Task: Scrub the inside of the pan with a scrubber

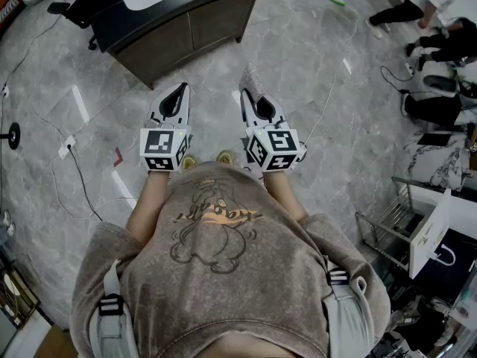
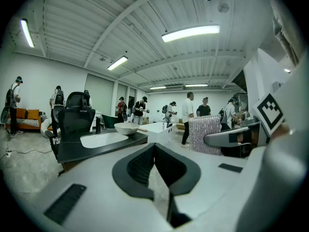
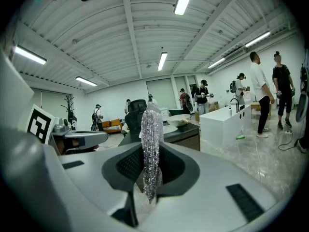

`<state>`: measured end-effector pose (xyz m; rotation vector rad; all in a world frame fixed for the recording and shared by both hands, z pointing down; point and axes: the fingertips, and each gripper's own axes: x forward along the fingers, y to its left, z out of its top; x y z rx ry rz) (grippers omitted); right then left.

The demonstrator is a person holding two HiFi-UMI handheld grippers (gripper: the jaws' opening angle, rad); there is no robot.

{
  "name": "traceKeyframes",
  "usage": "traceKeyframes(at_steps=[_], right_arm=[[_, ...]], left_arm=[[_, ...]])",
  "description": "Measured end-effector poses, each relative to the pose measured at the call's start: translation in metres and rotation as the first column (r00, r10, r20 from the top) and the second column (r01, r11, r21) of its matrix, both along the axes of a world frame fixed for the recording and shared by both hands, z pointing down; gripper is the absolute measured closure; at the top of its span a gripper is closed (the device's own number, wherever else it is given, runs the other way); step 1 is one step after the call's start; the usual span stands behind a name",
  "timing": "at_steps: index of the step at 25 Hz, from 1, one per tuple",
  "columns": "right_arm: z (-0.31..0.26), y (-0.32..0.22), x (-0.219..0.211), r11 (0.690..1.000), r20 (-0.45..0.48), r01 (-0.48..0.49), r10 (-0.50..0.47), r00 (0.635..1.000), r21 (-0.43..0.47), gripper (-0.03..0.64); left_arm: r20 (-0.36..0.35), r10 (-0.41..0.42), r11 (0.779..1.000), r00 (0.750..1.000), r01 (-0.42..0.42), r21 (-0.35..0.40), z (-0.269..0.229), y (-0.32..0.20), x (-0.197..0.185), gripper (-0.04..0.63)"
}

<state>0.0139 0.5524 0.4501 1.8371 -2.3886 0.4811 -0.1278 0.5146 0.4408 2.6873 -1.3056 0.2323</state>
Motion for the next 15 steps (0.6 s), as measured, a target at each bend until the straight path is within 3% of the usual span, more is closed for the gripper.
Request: traceKeyframes(at_steps=[15], right_arm=[[0.006,-0.008,0.040,0.997,0.039,0.072,-0.073,0.997,0.015,0.537]], left_arm=[[-0.003,-0.065,0.998,0.998,0.065,0.002,0.007,-0.019,0.036,0.578]])
